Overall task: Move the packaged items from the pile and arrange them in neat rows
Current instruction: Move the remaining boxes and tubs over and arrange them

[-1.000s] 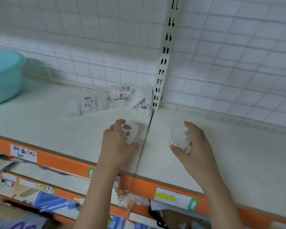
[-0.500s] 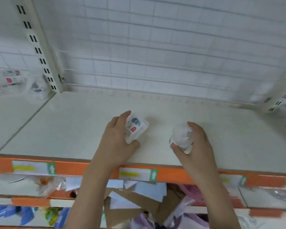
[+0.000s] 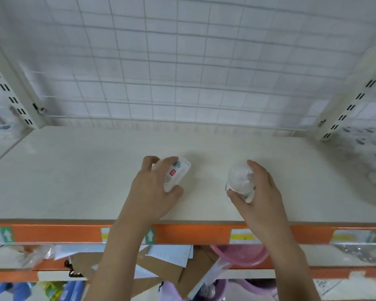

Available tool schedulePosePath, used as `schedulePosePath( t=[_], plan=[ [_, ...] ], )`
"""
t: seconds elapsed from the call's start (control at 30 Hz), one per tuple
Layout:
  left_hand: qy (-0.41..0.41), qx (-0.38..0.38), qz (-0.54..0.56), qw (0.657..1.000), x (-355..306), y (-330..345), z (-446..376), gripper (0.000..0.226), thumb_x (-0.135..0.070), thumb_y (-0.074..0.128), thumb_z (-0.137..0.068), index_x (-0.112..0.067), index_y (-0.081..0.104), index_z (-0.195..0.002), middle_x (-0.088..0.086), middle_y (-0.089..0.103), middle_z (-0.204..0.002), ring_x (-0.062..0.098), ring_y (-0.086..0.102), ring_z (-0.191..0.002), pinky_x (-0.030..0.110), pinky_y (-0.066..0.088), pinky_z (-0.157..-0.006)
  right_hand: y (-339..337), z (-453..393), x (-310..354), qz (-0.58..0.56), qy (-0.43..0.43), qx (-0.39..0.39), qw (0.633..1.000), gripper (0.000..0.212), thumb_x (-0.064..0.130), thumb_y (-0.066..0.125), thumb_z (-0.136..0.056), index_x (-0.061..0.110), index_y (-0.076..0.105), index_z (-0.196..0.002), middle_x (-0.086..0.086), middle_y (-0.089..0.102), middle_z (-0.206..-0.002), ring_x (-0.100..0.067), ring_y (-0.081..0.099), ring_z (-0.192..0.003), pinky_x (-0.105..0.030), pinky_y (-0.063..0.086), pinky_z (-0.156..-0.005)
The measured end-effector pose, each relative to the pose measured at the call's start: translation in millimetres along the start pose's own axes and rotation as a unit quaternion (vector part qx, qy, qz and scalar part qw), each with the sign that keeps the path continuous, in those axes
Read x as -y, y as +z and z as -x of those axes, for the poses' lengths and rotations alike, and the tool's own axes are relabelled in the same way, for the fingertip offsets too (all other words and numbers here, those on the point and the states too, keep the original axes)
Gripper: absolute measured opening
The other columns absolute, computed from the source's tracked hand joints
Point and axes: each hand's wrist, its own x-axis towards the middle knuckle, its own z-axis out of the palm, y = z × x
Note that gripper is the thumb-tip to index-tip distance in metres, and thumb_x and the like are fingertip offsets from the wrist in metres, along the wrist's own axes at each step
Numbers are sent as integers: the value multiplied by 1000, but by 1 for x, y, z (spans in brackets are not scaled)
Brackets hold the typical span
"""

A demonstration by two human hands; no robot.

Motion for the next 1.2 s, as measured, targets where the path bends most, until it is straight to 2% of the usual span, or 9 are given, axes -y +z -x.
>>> schedulePosePath(
  t=[0.13,0.27,0.4,0.53,0.7,0.77,0.93,1.03,1.2],
  plan=[
    [16,-6,12,1000,-20,25,-12,59,-18,69,-70,-24,52,-126,8,32,-132,31,50,-107,31,43,-87,-23,-8,-18,-1,-4,-21,1000,67,20,70,-78,25,35,-135,0,44,-129,-2,39,-98,-15,30,-79],
    [12,26,24,999,-53,57,-21,81,-6,71,-71,-28,34,-139,4,15,-141,28,37,-124,35,38,-102,-61,-12,-48,-5,-4,-44,999,67,21,70,-78,25,35,-135,-1,44,-129,-4,40,-97,-15,32,-78],
    [48,-40,23,998,-106,102,-21,67,15,54,-73,-20,48,-130,10,27,-132,23,53,-90,16,40,-76,-112,-16,-93,5,-18,-64,998,68,20,72,-77,24,36,-135,-4,48,-126,-5,42,-95,-14,31,-75],
    [58,-101,39,992,-172,161,-13,53,6,63,-73,-14,58,-122,13,44,-120,17,56,-86,31,51,-79,-174,-14,-147,8,-51,-50,997,69,20,72,-76,22,36,-135,-6,51,-123,-10,47,-95,-9,29,-71],
    [53,-150,43,986,-256,212,5,44,6,70,-67,-7,64,-110,14,52,-114,14,52,-80,15,40,-73,-250,-7,-200,2,-64,-36,997,69,23,70,-78,24,33,-136,1,45,-130,5,36,-98,-2,31,-73],
    [54,-157,29,986,-281,223,5,41,7,69,-66,-5,65,-106,12,57,-106,21,57,-77,16,39,-71,-272,-9,-217,-3,-58,-43,997,70,23,71,-78,24,33,-137,2,45,-129,2,39,-101,-10,33,-79],
    [45,-173,45,983,-320,238,-4,31,-9,75,-71,-8,61,-99,1,57,-89,13,50,-57,20,36,-61,-300,-18,-245,-21,-48,-65,996,70,21,72,-76,25,35,-135,4,47,-125,-7,47,-102,-24,41,-83],
    [58,-179,16,982,-331,251,-17,31,-14,75,-72,-8,57,-97,-1,56,-86,19,47,-64,23,32,-61,-309,-24,-255,-19,-40,-72,996,71,20,71,-76,25,34,-136,2,47,-126,-8,47,-100,-23,39,-80],
    [126,-204,-49,970,-343,274,-39,26,-22,71,-74,-10,63,-96,5,62,-86,26,47,-74,25,29,-71,-322,-36,-270,-15,-47,-83,995,70,19,71,-77,23,34,-136,9,42,-122,8,36,-95,0,35,-71]
  ],
)
